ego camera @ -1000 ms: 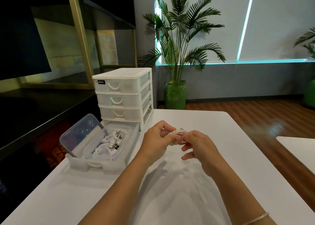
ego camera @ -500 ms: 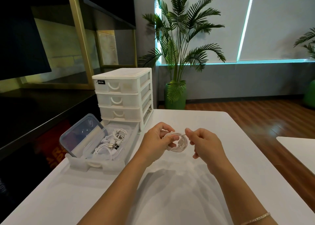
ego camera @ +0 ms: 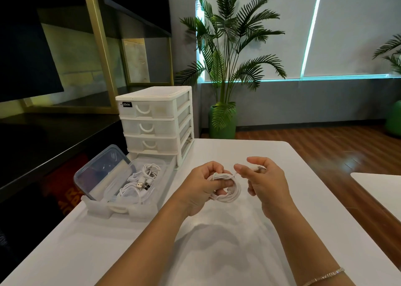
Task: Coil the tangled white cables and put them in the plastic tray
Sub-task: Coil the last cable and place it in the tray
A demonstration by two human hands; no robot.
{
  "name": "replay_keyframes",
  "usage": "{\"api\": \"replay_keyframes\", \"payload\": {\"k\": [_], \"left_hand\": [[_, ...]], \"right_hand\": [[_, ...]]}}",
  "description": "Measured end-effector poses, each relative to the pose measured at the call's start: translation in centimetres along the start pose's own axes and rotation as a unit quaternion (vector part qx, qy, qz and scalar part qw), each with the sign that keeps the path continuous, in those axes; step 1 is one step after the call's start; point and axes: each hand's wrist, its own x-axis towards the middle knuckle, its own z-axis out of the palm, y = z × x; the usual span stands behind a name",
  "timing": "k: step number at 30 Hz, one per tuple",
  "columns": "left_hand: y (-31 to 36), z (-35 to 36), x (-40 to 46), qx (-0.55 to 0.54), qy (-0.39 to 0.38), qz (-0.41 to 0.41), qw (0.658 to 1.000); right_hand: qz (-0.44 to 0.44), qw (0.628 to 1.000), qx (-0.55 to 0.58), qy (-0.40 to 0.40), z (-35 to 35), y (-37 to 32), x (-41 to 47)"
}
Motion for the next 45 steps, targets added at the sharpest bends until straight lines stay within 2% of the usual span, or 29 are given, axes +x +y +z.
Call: {"api": "replay_keyframes", "payload": {"k": [8, 12, 15, 20, 25, 28, 31, 35, 39, 45], "left_hand": [[0.1, 1.5, -0.3, -0.099, 0.031, 0.067, 0.992], [-0.1, 1.9, -0.3, -0.103, 0.007, 0.08, 0.992], [0.0, 1.5, -0.1, -0.085, 0.023, 0.093, 0.992], [-0.4, 1.1, 0.6, 0.0, 0.124, 0.124, 0.984], [-0.8, 0.5, 1.0, 0.097, 0.264, 0.135, 0.95], [-0.8, 0.6, 0.8, 0.144, 0.291, 0.126, 0.938], [-1.0, 0.8, 0.9, 0.162, 0.278, 0.101, 0.941], [-0.8, 1.0, 1.0, 0.14, 0.247, 0.054, 0.957], [-0.6, 0.5, 1.1, 0.032, 0.197, -0.013, 0.98], [-0.4, 0.0, 1.0, -0.131, 0.129, -0.07, 0.98]], "right_hand": [[0.069, 0.995, 0.015, -0.071, 0.7, 0.0, -0.3], [0.088, 0.99, 0.05, -0.093, 0.7, 0.3, -0.5], [0.097, 0.988, 0.065, -0.102, 0.6, 0.4, -0.4], [0.091, 0.988, 0.025, -0.125, 0.9, 0.3, -0.6], [0.084, 0.985, 0.038, -0.147, 1.1, -0.2, -0.6], [0.029, 0.989, -0.045, -0.135, 1.5, 0.3, -0.7], [-0.017, 0.992, -0.078, -0.096, 1.5, 0.9, -0.6], [-0.035, 0.994, -0.077, -0.068, 0.9, 1.0, -0.2], [-0.063, 0.991, -0.105, -0.062, 1.0, 1.2, -0.3], [-0.135, 0.98, -0.142, -0.029, 0.9, 0.9, -0.6]]}}
